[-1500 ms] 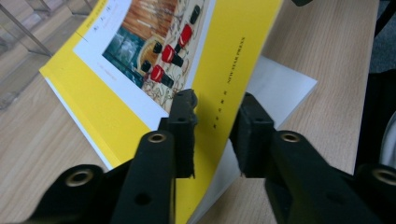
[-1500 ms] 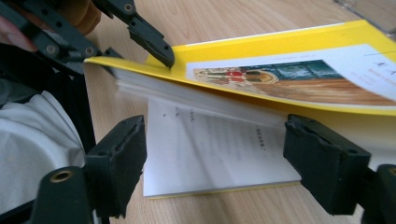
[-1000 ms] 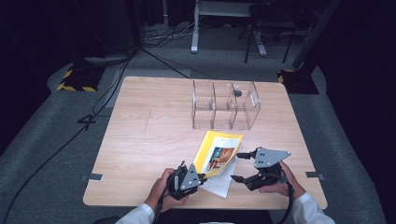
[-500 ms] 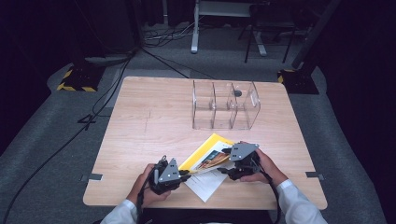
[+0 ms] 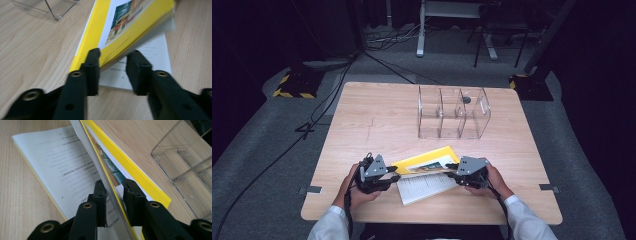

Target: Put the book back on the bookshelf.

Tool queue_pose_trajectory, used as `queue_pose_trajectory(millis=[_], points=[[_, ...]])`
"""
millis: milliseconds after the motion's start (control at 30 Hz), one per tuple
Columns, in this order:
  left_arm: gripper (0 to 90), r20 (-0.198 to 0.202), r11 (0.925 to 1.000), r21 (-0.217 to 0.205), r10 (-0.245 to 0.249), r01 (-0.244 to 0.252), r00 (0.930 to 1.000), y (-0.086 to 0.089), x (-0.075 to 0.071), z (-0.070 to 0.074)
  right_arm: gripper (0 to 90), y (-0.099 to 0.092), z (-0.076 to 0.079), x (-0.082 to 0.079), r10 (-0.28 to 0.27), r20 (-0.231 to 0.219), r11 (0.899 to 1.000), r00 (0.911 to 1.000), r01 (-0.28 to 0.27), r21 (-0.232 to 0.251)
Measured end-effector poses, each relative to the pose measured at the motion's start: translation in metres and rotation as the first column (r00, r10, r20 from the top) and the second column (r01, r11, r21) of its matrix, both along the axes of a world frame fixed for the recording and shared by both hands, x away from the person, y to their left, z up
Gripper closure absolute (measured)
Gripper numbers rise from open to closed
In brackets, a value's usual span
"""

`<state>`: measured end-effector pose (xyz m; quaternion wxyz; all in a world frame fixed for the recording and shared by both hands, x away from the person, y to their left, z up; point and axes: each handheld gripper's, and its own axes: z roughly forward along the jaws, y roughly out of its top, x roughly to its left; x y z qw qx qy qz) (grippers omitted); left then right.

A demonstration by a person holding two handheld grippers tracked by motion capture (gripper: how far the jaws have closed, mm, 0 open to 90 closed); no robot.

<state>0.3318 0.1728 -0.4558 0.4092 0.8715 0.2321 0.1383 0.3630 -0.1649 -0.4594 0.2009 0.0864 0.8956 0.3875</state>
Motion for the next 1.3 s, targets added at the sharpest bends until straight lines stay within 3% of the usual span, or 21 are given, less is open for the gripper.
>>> queue_pose_trajectory(millis=[133, 267, 367, 500, 600, 633, 767, 867, 900, 933, 1067, 1133, 1200, 1233, 1300], points=[[45.0, 0.018, 1.0000, 0.004, 0.004, -0.004, 0.9998, -0.007, -0.009, 0.004, 77.1, 0.007, 0.000, -0.005, 0.020, 0.038, 1.000, 0.9991, -0.019, -0.018], [27.3, 0.070, 0.9995, 0.014, 0.026, -0.027, 0.9972, -0.024, -0.017, 0.012, 78.3, 0.009, 0.001, -0.007, 0.027, 0.045, 0.999, 0.9986, -0.026, -0.026], [25.1, 0.087, 0.9998, 0.001, 0.020, -0.020, 0.9960, -0.033, -0.018, 0.018, 79.0, 0.012, 0.001, -0.008, 0.040, 0.050, 0.999, 0.9980, -0.038, -0.037], [23.8, 0.074, 0.9994, -0.028, 0.024, -0.022, 0.9970, -0.039, -0.014, 0.022, 79.2, 0.014, 0.000, -0.008, 0.054, 0.036, 0.998, 0.9979, -0.052, -0.036], [23.2, 0.066, 0.9998, 0.009, 0.018, -0.019, 0.9977, -0.051, -0.010, 0.020, 79.2, 0.015, 0.001, -0.008, 0.054, 0.036, 0.998, 0.9979, -0.052, -0.038], [24.1, 0.066, 0.9998, 0.009, 0.018, -0.019, 0.9977, -0.051, -0.010, 0.020, 79.2, 0.015, 0.001, -0.008, 0.054, 0.036, 0.998, 0.9979, -0.052, -0.038], [30.7, 0.052, 0.9964, 0.083, 0.016, -0.020, 0.9985, -0.061, -0.006, 0.010, 79.1, 0.015, 0.001, -0.008, 0.053, 0.030, 0.998, 0.9982, -0.052, -0.033], [50.3, 0.049, 0.9940, 0.108, 0.011, -0.017, 0.9987, -0.061, -0.004, 0.006, 78.4, 0.014, 0.000, -0.007, 0.052, 0.019, 0.998, 0.9985, -0.051, -0.025], [50.3, 0.059, 0.9918, 0.125, 0.018, -0.025, 0.9981, -0.061, -0.004, 0.005, 78.1, 0.014, 0.000, -0.007, 0.053, 0.017, 0.998, 0.9985, -0.052, -0.027], [64.8, 0.064, 0.9903, 0.138, 0.007, -0.016, 0.9979, -0.058, -0.003, 0.002, 77.2, 0.014, -0.001, -0.007, 0.054, 0.013, 0.998, 0.9984, -0.054, -0.025], [70.7, 0.067, 0.9876, 0.157, -0.012, 0.001, 0.9977, -0.057, -0.004, 0.000, 74.7, 0.014, -0.001, -0.006, 0.053, 0.001, 0.999, 0.9986, -0.052, -0.014], [72.8, 0.062, 0.9849, 0.173, -0.018, 0.007, 0.9979, -0.057, -0.004, -0.002, 66.4, 0.009, -0.002, -0.005, 0.038, -0.003, 0.999, 0.9993, -0.038, 0.006], [73.5, 0.059, 0.9871, 0.159, -0.025, 0.016, 0.9980, -0.055, -0.004, -0.004, 63.8, 0.005, -0.002, -0.003, 0.032, -0.010, 0.999, 0.9994, -0.032, 0.021], [73.5, 0.049, 0.9887, 0.149, -0.023, 0.016, 0.9985, -0.050, -0.003, -0.003, 61.3, -0.006, -0.004, 0.003, 0.024, -0.034, 0.999, 0.9991, -0.023, 0.036], [73.6, 0.049, 0.9887, 0.149, -0.027, 0.019, 0.9984, -0.049, -0.002, -0.003, 61.9, -0.011, -0.005, 0.005, 0.009, -0.029, 0.999, 0.9995, -0.008, 0.031]])
